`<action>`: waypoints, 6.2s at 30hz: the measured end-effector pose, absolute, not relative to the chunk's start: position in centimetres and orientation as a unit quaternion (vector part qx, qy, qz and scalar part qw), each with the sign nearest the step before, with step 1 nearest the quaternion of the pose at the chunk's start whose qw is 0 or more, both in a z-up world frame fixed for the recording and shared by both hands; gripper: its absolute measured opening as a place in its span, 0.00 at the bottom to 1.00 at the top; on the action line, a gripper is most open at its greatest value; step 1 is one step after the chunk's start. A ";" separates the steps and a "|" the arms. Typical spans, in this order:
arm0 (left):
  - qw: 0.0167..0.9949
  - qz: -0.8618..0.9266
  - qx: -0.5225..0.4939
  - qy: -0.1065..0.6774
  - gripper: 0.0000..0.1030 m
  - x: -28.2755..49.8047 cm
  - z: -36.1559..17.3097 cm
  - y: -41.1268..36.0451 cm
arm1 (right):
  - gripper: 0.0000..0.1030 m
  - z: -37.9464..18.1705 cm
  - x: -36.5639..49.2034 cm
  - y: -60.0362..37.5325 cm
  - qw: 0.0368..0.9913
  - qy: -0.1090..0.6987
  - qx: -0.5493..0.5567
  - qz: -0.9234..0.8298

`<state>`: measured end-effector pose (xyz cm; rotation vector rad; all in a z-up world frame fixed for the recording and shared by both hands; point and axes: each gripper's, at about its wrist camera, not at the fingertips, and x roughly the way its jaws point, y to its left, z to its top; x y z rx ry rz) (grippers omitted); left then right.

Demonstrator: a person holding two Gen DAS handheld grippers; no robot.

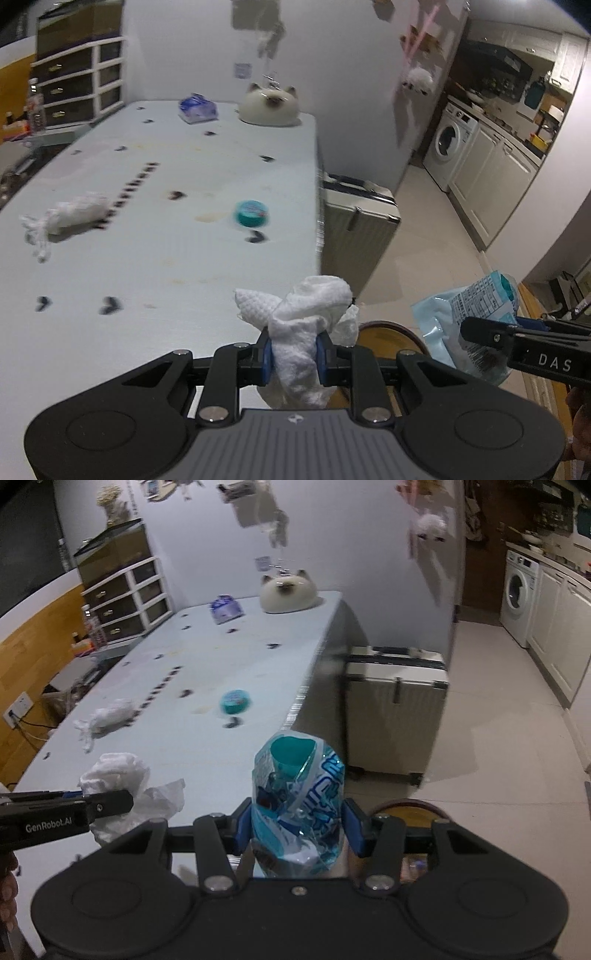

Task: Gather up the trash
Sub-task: 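Carry the white tissue and blue plastic bag over the yellow bin with both grippers, then open both grippers to drop the tissue and plastic bag into the bin, then move both grippers back from the bin toward the table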

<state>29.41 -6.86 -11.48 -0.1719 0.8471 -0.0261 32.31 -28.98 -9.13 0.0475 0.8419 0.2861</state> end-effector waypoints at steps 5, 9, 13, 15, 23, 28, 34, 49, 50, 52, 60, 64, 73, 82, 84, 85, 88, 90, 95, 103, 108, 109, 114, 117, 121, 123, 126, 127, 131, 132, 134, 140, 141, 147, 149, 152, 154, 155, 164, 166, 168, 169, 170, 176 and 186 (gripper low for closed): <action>0.901 -0.028 -0.083 0.426 0.23 31.6 -12.9 -11.7 | 0.49 -10.5 34.2 -34.5 0.899 0.420 0.026 0.121; 0.894 -0.037 -0.081 0.438 0.23 33.4 -13.9 -14.6 | 0.49 -11.5 35.6 -38.2 0.897 0.429 0.035 0.101; 0.888 -0.048 -0.076 0.451 0.23 35.4 -15.0 -17.4 | 0.49 -12.8 36.8 -41.2 0.893 0.440 0.044 0.084; 0.882 -0.056 -0.075 0.461 0.23 36.4 -15.7 -18.5 | 0.49 -13.5 37.4 -42.8 0.890 0.447 0.051 0.073; 0.851 -0.079 -0.056 0.517 0.23 40.5 -20.2 -22.1 | 0.49 -16.9 39.6 -47.0 0.873 0.481 0.076 0.033; 0.825 -0.085 -0.021 0.559 0.23 43.4 -24.5 -23.7 | 0.49 -19.8 41.6 -48.4 0.856 0.509 0.089 0.022; 0.790 -0.100 0.005 0.605 0.23 45.8 -29.2 -25.0 | 0.50 -24.0 45.1 -48.6 0.830 0.545 0.116 0.020; 0.752 -0.121 -0.014 0.648 0.24 48.1 -33.7 -24.9 | 0.76 -31.5 49.7 -46.3 0.787 0.582 0.202 0.036; 0.751 -0.126 -0.017 0.648 0.24 48.2 -33.8 -25.1 | 0.76 -31.5 49.6 -46.6 0.786 0.583 0.201 0.032; 0.751 -0.142 -0.034 0.645 0.24 48.6 -33.9 -25.5 | 0.76 -31.6 49.1 -47.5 0.784 0.585 0.206 0.022; 0.738 -0.169 -0.041 0.652 0.83 48.8 -35.7 -27.6 | 0.76 -31.9 47.2 -49.5 0.777 0.588 0.224 0.000; 0.733 -0.155 -0.028 0.662 0.83 48.4 -36.1 -27.1 | 0.76 -31.9 46.3 -49.5 0.775 0.591 0.223 0.005; 0.745 -0.118 -0.016 0.656 0.89 48.1 -35.0 -25.0 | 0.76 -31.1 45.0 -48.9 0.778 0.595 0.198 0.028; 0.761 -0.109 -0.011 0.639 0.95 47.3 -32.8 -24.4 | 0.76 -28.8 43.2 -49.0 0.792 0.585 0.171 0.039; 0.765 -0.110 -0.012 0.635 0.98 47.0 -32.2 -24.3 | 0.76 -28.1 42.7 -49.1 0.795 0.582 0.165 0.040; 0.767 -0.110 -0.012 0.632 0.99 46.8 -31.8 -24.2 | 0.76 -27.8 42.5 -49.1 0.797 0.581 0.162 0.041; 0.773 -0.110 -0.012 0.624 1.00 46.2 -30.8 -24.1 | 0.81 -26.9 41.6 -48.9 0.801 0.578 0.152 0.041; 0.777 -0.110 -0.012 0.620 1.00 45.8 -30.1 -24.0 | 0.86 -26.3 40.9 -48.8 0.804 0.575 0.146 0.040; 0.785 -0.109 -0.009 0.610 1.00 44.6 -28.7 -23.9 | 0.96 -25.0 39.3 -48.6 0.813 0.564 0.139 0.038; 0.797 -0.108 -0.005 0.594 1.00 42.1 -26.2 -23.5 | 1.00 -22.4 36.8 -48.6 0.835 0.540 0.106 0.024; 0.804 -0.113 -0.006 0.584 1.00 40.4 -24.8 -23.4 | 1.00 -21.7 35.4 -48.7 0.838 0.535 0.104 0.018; 0.805 -0.115 -0.006 0.582 1.00 40.0 -24.6 -23.4 | 1.00 -21.6 35.1 -48.6 0.839 0.534 0.104 0.016; 0.814 -0.117 -0.010 0.569 1.00 38.4 -23.1 -23.0 | 1.00 -20.8 33.9 -48.4 0.843 0.528 0.099 0.013; 0.823 -0.116 -0.017 0.556 1.00 37.4 -22.1 -22.3 | 1.00 -20.1 33.2 -47.9 0.848 0.522 0.090 0.016; 0.834 -0.111 -0.029 0.540 1.00 36.2 -20.6 -20.6 | 1.00 -19.1 32.4 -46.9 0.852 0.516 0.084 0.022; 0.839 -0.106 -0.037 0.533 1.00 35.6 -20.0 -19.6 | 1.00 -18.6 32.0 -46.3 0.854 0.513 0.080 0.025; 0.846 -0.103 -0.049 0.521 1.00 34.5 -18.8 -17.8 | 1.00 -17.8 31.3 -44.9 0.859 0.506 0.074 0.029; 0.849 -0.102 -0.052 0.516 1.00 34.2 -18.3 -17.2 | 1.00 -17.5 31.0 -44.3 0.861 0.502 0.072 0.030; 0.860 -0.101 -0.060 0.497 1.00 32.8 -16.6 -14.5 | 1.00 -15.8 30.2 -42.0 0.871 0.485 0.066 0.034; 0.863 -0.100 -0.061 0.492 1.00 32.4 -16.1 -13.7 | 1.00 -15.3 30.0 -41.2 0.874 0.480 0.065 0.035; 0.867 -0.097 -0.064 0.485 1.00 31.7 -15.3 -12.1 | 1.00 -14.5 29.7 -39.9 0.878 0.472 0.066 0.036; 0.879 -0.086 -0.072 0.463 1.00 29.7 -13.2 -6.6 | 1.00 -12.4 28.8 -35.3 0.890 0.450 0.065 0.038; 0.882 -0.083 -0.074 0.459 1.00 29.4 -12.9 -5.5 | 1.00 -12.0 28.6 -34.3 0.892 0.447 0.064 0.039; 0.892 -0.074 -0.078 0.440 1.00 28.1 -11.4 0.1 | 1.00 -10.7 27.9 -29.0 0.900 0.430 0.061 0.043; 0.894 -0.071 -0.079 0.435 1.00 27.9 -11.1 2.0 | 1.00 -10.4 27.7 -27.1 0.902 0.426 0.062 0.044; 0.898 -0.066 -0.079 0.428 1.00 27.6 -10.8 5.1 | 1.00 -10.2 27.5 -24.4 0.904 0.420 0.064 0.044; 0.900 -0.061 -0.079 0.424 1.00 27.6 -10.7 7.2 | 1.00 -10.1 27.6 -22.4 0.906 0.416 0.064 0.047; 0.901 -0.059 -0.080 0.422 1.00 27.6 -10.6 8.1 | 1.00 -10.0 27.7 -21.5 0.906 0.415 0.064 0.048; 0.912 -0.042 -0.079 0.401 1.00 30.0 -10.6 17.2 | 1.00 -9.6 29.5 -14.4 0.910 0.406 0.048 0.064; 0.915 -0.040 -0.074 0.395 1.00 31.0 -10.7 19.1 | 1.00 -9.4 30.3 -13.3 0.913 0.401 0.041 0.067; 0.918 -0.039 -0.070 0.388 1.00 32.3 -11.0 20.8 | 1.00 -9.2 31.2 -12.2 0.915 0.396 0.036 0.070; 0.919 -0.039 -0.069 0.385 1.00 33.0 -11.1 21.7 | 1.00 -9.1 31.7 -11.8 0.916 0.393 0.034 0.071; 0.920 -0.038 -0.068 0.383 1.00 33.6 -11.2 22.4 | 1.00 -9.1 32.4 -11.2 0.918 0.389 0.034 0.073; 0.927 -0.060 -0.053 0.366 1.00 38.3 -12.6 26.6 | 1.00 -9.7 35.9 -8.8 0.925 0.368 0.033 0.085; 0.921 -0.108 0.002 0.375 1.00 46.5 -16.5 30.6 | 1.00 -12.3 42.0 -6.3 0.923 0.373 0.015 0.096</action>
